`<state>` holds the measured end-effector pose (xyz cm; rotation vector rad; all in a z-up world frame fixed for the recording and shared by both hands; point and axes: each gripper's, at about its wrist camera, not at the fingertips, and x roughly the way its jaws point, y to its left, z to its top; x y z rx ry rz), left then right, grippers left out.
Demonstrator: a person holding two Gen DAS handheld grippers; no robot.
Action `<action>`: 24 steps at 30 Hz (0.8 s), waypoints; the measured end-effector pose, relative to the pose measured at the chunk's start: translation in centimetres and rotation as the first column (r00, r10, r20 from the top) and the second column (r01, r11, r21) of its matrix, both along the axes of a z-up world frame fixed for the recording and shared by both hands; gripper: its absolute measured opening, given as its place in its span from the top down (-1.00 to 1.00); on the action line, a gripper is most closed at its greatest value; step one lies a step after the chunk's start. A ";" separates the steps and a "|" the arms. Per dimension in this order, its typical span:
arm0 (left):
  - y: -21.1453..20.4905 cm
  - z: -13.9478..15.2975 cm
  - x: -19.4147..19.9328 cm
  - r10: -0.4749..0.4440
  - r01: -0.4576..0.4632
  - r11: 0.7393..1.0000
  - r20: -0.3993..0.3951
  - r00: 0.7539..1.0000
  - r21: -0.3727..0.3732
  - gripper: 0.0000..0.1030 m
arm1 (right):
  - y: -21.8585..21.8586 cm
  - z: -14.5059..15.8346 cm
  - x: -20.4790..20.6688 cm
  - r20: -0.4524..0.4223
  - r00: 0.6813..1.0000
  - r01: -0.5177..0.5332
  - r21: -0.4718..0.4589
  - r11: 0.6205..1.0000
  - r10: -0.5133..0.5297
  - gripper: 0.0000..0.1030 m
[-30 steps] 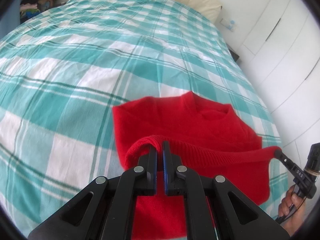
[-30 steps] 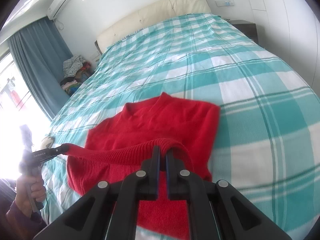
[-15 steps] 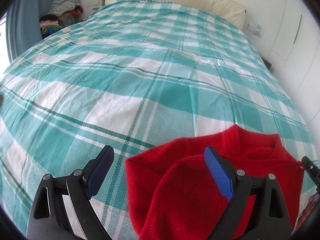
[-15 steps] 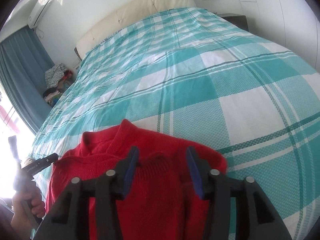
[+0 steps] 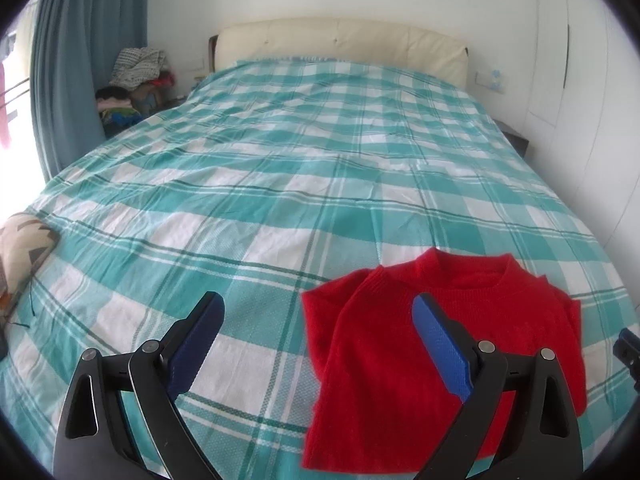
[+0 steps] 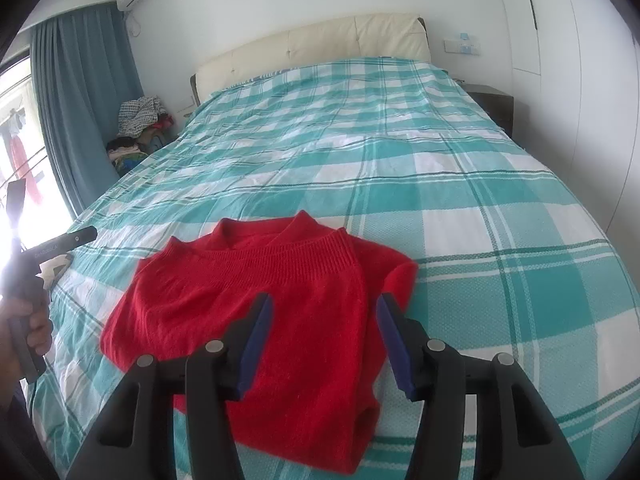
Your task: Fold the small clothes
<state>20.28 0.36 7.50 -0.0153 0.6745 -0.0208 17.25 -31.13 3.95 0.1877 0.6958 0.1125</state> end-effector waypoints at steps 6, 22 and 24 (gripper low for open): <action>-1.0 0.1 -4.5 -0.037 0.031 0.993 0.051 0.998 0.118 -0.92 | 0.8 -0.2 -4.6 0.015 1.000 0.004 -0.003 1.000 -0.004 -0.22; -0.3 -6.3 -7.1 -0.049 0.059 0.986 -0.070 0.996 0.155 -0.96 | 1.7 -2.2 -4.2 -0.038 0.999 -0.005 -0.042 0.999 0.004 -0.29; -0.3 -6.5 -7.1 -0.052 0.062 0.989 -0.082 0.995 0.131 -0.96 | 1.8 -2.5 -3.9 -0.049 0.999 -0.006 -0.044 0.999 0.004 -0.29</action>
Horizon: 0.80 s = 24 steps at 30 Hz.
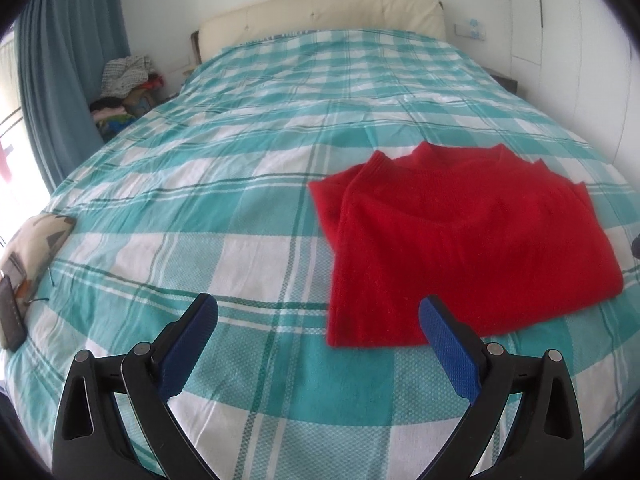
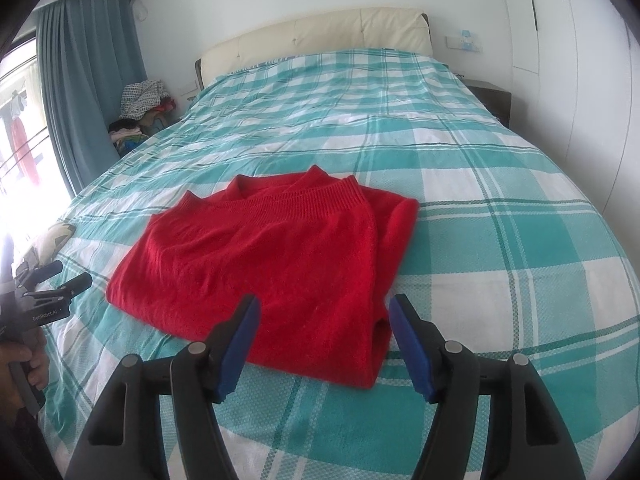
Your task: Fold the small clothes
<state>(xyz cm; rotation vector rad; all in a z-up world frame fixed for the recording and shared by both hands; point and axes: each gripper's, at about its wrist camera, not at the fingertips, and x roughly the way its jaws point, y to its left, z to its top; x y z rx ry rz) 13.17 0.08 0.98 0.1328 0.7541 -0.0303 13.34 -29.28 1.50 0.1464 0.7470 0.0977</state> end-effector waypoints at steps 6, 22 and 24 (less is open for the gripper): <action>-0.4 -0.6 0.0 -0.004 0.004 1.000 -0.030 1.000 0.006 -0.96 | 0.6 -0.8 0.9 -0.030 0.999 -0.019 -0.008 1.000 0.019 -0.29; 0.0 -0.5 -0.1 -0.006 0.004 1.000 -0.072 0.997 -0.031 -0.96 | 0.0 -1.5 1.2 -0.056 0.998 0.001 0.017 1.000 0.000 -0.33; 0.1 -0.3 -0.1 -0.002 0.000 0.999 -0.071 0.997 -0.037 -0.96 | -0.3 -1.3 1.3 -0.052 0.999 0.009 0.026 1.000 -0.008 -0.33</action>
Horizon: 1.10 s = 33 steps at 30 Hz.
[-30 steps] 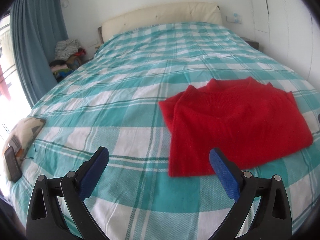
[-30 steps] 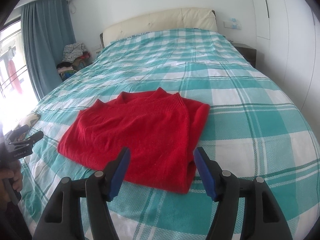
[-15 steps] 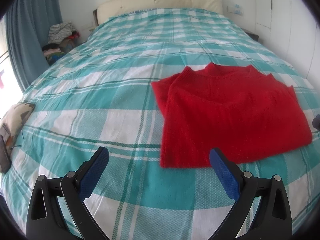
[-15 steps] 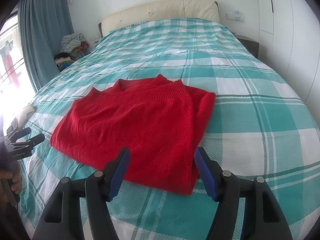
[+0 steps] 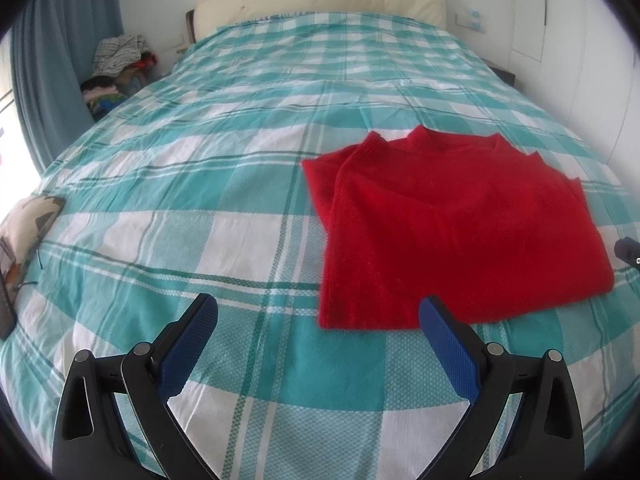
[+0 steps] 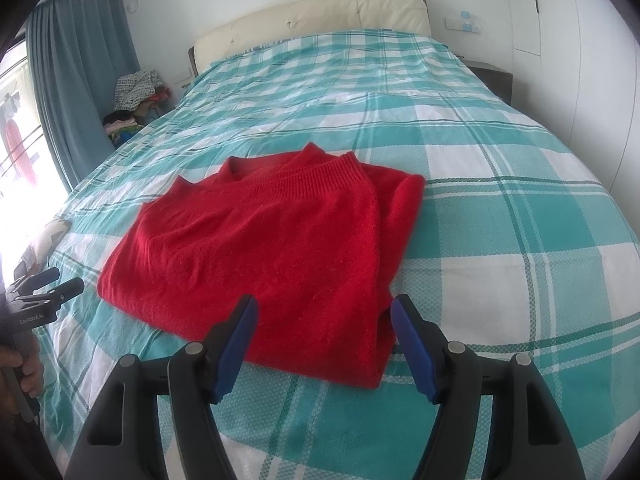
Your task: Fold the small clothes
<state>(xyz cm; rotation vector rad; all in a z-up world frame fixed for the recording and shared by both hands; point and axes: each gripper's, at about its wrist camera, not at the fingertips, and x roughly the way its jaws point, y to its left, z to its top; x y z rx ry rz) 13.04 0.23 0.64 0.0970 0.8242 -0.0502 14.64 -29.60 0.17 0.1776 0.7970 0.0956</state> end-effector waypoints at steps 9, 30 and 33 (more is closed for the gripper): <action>0.2 -0.5 0.3 0.004 -0.005 1.000 -0.028 1.000 -0.017 -0.96 | -2.6 0.2 0.1 -0.003 0.997 0.075 0.107 0.991 -0.075 -0.33; 0.5 -0.9 0.4 0.014 -0.015 1.000 -0.039 0.999 -0.014 -0.96 | -2.2 0.2 0.0 -0.004 0.997 0.072 0.109 0.991 -0.072 -0.33; 0.5 -0.8 0.4 0.014 -0.015 1.000 -0.036 0.999 -0.018 -0.96 | -2.2 0.2 0.0 -0.003 0.997 0.072 0.111 0.991 -0.072 -0.33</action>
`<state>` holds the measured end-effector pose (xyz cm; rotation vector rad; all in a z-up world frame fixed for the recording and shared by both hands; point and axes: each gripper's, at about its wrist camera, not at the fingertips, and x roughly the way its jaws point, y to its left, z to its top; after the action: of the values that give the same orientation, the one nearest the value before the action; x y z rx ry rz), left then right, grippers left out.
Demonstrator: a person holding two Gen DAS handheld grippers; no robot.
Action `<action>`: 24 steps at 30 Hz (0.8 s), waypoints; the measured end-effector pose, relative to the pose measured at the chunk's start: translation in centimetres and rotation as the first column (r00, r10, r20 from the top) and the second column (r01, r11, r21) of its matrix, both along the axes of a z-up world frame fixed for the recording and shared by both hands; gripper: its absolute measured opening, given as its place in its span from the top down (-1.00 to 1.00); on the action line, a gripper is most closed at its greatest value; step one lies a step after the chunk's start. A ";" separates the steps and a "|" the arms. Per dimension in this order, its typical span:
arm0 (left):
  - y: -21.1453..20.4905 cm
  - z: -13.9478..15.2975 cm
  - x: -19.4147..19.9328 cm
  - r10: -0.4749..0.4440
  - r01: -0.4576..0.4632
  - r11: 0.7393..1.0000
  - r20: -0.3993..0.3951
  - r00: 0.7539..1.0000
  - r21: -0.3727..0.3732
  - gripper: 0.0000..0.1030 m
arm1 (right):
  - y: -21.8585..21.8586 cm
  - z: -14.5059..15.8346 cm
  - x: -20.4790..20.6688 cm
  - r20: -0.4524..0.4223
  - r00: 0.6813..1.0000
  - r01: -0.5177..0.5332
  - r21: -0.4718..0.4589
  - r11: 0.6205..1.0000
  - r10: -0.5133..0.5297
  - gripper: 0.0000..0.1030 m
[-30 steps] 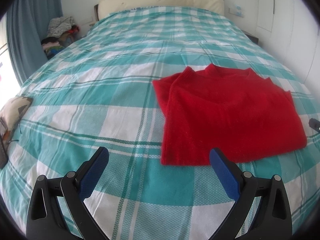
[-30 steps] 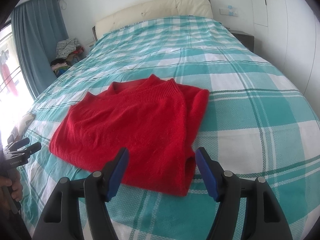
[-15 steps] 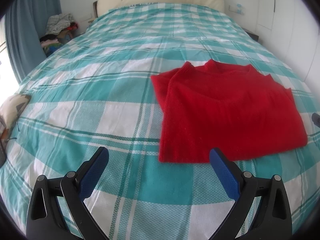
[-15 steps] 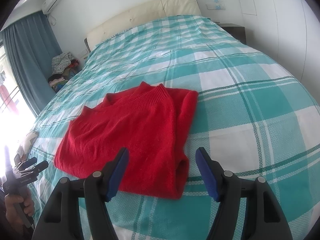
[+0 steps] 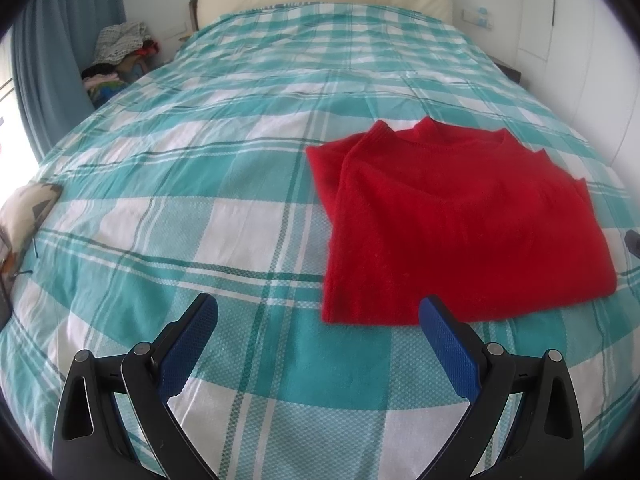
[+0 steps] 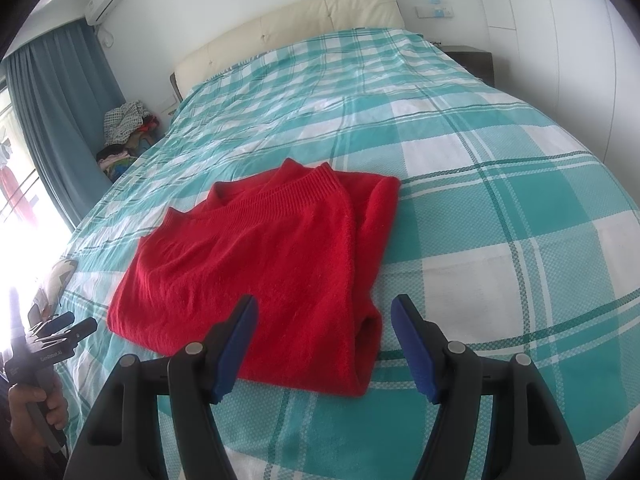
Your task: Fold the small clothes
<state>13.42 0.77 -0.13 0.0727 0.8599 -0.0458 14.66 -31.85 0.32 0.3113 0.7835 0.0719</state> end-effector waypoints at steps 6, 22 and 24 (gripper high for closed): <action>1.2 0.7 0.1 0.022 -0.022 0.999 0.015 1.000 -0.045 -0.96 | -3.0 -0.4 0.9 0.006 0.998 0.068 0.079 0.995 -0.068 -0.42; 5.5 2.1 0.1 0.108 -0.105 0.987 0.019 0.994 -0.123 -0.96 | -2.1 -5.8 9.8 -0.236 0.970 -0.008 0.237 0.972 0.066 0.79; 7.1 2.6 0.0 0.144 -0.139 0.979 0.023 0.989 -0.146 -0.96 | -0.8 -3.8 10.1 -0.242 0.969 0.000 0.186 0.983 0.046 0.80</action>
<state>13.45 7.82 2.52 -0.1228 0.8242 0.0270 24.79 -32.64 -3.50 0.4939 1.0288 0.1304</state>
